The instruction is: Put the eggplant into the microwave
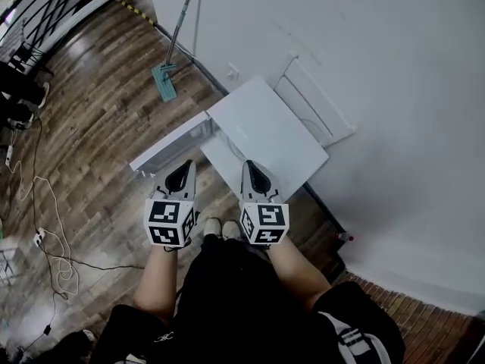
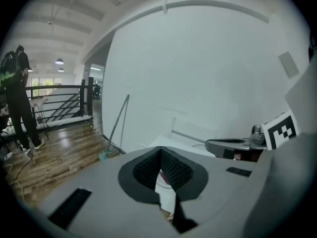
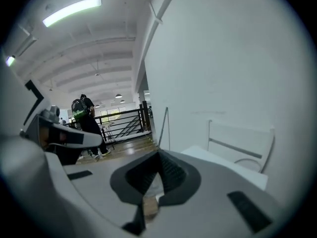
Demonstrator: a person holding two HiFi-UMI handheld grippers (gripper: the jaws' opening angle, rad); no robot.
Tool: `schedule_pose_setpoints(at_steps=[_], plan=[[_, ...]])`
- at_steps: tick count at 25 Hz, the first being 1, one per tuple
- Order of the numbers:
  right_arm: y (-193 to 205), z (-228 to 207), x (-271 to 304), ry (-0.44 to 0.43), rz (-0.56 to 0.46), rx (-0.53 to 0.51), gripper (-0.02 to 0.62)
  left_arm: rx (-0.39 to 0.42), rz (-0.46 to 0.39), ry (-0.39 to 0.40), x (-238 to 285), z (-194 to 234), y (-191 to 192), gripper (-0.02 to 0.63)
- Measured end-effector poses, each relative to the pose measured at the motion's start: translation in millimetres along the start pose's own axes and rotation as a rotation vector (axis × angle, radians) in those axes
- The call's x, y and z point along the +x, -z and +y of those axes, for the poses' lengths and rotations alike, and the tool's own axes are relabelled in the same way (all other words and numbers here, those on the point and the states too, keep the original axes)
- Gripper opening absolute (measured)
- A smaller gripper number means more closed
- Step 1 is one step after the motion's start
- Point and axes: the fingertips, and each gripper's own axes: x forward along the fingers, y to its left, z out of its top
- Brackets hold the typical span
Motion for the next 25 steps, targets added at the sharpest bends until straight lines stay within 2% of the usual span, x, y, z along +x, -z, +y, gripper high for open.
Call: schedule_pose_setpoints(at_steps=[5, 10, 12, 16, 25], plan=[[-61, -3, -26, 0.022, -0.072, 0.001, 0.011, 0.019, -0.054, 0.043, -24, -33, -53, -0.002], [-107, -2, -53, 0.052, -0.155, -0.062, 0.011, 0.030, -0.103, 0.071, -42, -45, -82, -0.002], [-115, -3, -58, 0.069, -0.173, -0.092, 0.011, 0.027, -0.113, 0.066, -44, -42, -88, -0.002], [-118, -7, -62, 0.081, -0.173, -0.087, 0.011, 0.033, -0.119, 0.053, -44, -36, -93, -0.002], [-114, -30, -56, 0.068, -0.176, 0.016, 0.011, -0.010, -0.091, 0.092, -26, -45, -85, -0.002]])
